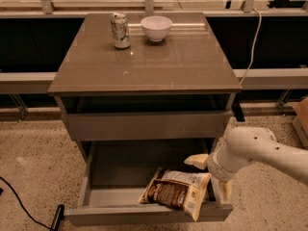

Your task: Pick brown chip bag from middle drawer and place on counter

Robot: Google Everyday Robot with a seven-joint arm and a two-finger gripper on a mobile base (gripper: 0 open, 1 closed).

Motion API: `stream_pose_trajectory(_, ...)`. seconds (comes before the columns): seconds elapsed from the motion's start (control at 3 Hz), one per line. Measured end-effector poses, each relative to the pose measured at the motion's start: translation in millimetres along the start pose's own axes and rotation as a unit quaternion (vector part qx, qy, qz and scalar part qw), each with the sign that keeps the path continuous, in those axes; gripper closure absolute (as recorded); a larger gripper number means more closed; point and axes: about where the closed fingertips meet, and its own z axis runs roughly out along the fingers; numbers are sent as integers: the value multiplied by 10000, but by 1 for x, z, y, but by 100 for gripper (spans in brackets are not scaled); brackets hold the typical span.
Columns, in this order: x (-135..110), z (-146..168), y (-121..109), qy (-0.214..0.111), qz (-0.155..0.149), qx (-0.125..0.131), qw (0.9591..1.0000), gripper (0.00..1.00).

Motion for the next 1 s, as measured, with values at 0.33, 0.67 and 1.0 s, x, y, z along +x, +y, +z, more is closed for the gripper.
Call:
stream_pose_trajectory(0.33,7,25,5,-3,-114,-80,9999,2)
stream_pose_trajectory(0.67,7,49,5,21,-263,-198,9995,19)
stream_pose_trajectory(1.0,2,59,1,55,-427,-212,9988,42)
